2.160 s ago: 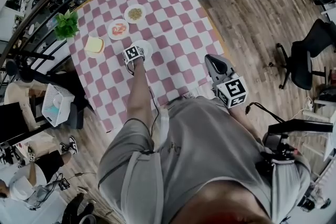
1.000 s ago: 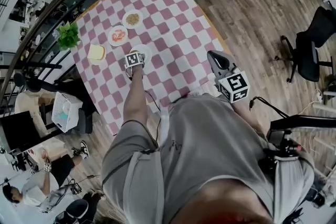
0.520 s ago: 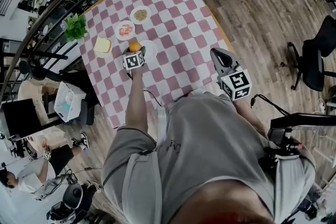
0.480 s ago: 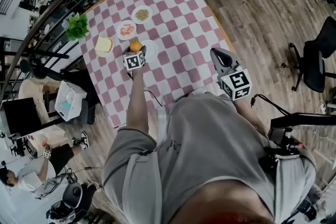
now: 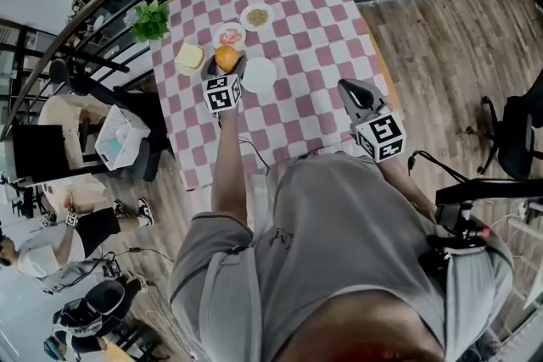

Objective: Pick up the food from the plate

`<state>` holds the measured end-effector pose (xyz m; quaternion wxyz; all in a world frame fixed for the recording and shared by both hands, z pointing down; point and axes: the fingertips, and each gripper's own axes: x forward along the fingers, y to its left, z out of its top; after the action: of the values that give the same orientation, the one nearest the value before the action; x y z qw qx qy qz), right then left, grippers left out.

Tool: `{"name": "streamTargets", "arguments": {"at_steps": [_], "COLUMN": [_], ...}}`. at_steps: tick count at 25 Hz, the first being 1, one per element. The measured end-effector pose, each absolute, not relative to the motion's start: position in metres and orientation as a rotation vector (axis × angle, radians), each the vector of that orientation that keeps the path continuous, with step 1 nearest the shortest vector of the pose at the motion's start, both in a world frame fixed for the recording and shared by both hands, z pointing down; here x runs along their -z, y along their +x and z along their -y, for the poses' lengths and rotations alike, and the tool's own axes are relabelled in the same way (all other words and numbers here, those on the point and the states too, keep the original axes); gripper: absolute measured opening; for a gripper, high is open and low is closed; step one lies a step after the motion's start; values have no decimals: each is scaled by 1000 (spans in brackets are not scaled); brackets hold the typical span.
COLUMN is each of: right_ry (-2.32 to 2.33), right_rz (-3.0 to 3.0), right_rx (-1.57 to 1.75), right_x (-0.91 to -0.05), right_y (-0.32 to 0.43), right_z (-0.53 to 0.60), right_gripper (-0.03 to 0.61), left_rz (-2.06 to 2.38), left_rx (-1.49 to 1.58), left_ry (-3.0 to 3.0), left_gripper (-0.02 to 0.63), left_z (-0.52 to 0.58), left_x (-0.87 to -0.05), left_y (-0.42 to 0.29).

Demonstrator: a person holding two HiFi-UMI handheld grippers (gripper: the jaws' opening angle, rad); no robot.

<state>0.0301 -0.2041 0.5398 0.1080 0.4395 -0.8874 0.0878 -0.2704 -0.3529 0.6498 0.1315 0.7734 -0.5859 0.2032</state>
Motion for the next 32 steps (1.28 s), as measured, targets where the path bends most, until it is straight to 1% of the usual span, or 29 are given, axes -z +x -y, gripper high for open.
{"name": "streamTargets", "arguments": {"at_steps": [8,13,23,28,32], "right_ry": [1281,1268,1082,999,992], "right_rz": [2607,2604,2680,2717,2714], "right_rx": [-262,-275,-236,-224,-236], "right_x": [-544,-546,-545,-543,-547], "right_y": [31,28,-27,-53,-57], "right_z": [202,203,201,197,195], "right_gripper": [15,15,15,15,15], "left_rz": [1730,1796,1954,1972,1963], "left_rx": [-590,-573,-563,-556,-561], "left_ry": [2197,2127,1961,1919,1917], "left_gripper": [379,379,379,379,379], "left_z": [343,331,275,255,252], "left_x": [-655,-654,-646,-650,-654], "left_y": [-287,-323,-410,-430,-432]}}
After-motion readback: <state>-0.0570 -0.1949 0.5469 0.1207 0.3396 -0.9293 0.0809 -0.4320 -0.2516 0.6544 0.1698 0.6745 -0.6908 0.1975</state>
